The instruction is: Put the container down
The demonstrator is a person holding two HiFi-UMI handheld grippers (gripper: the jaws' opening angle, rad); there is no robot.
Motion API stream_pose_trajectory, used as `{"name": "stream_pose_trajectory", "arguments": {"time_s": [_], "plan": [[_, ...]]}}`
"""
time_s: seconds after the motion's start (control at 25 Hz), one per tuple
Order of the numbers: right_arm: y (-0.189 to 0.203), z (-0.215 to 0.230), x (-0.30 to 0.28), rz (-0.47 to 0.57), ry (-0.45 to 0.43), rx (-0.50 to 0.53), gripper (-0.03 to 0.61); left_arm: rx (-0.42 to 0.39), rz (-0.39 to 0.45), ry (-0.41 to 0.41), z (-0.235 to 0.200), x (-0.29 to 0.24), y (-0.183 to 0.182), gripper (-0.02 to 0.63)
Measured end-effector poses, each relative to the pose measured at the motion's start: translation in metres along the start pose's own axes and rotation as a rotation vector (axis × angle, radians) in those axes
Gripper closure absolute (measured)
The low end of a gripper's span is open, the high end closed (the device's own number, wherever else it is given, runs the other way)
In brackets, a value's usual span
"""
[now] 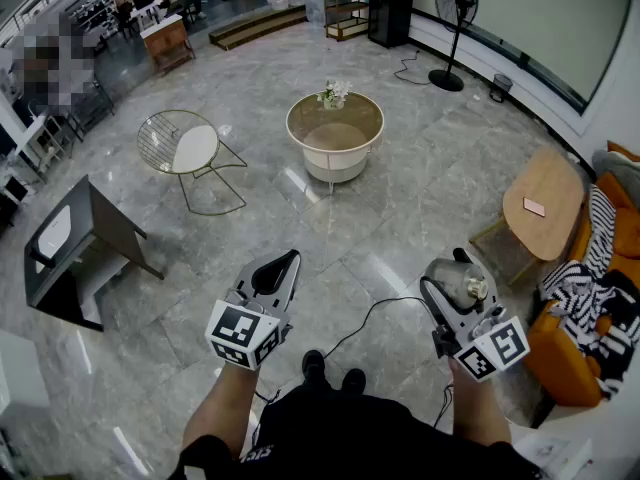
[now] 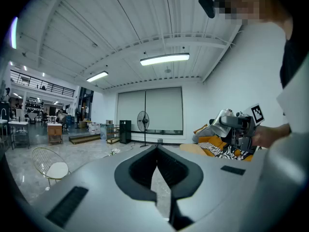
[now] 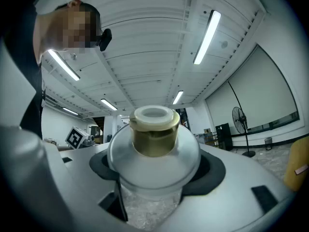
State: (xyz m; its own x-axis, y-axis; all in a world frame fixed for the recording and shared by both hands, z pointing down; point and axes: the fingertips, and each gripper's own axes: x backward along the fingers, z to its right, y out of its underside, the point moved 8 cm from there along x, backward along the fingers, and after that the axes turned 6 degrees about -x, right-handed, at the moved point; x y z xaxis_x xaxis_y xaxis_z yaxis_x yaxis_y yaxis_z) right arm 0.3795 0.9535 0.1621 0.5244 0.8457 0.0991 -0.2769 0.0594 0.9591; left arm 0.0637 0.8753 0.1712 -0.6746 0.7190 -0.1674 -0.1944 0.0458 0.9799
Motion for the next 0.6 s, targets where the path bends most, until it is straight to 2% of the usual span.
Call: {"name": "stream_pose_trajectory", "arguments": {"time_s": [0.4, 0.6], "plan": [[0.001, -0.001, 0.008, -0.007, -0.028, 0.002, 0.233, -0.02, 0.017, -0.022, 0.014, 0.007, -0.002, 0.603], [0.006, -0.003, -0.009, -0.012, -0.055, -0.029, 0.233, -0.016, 0.016, -0.031, 0.007, 0.011, 0.001, 0.603]]}}
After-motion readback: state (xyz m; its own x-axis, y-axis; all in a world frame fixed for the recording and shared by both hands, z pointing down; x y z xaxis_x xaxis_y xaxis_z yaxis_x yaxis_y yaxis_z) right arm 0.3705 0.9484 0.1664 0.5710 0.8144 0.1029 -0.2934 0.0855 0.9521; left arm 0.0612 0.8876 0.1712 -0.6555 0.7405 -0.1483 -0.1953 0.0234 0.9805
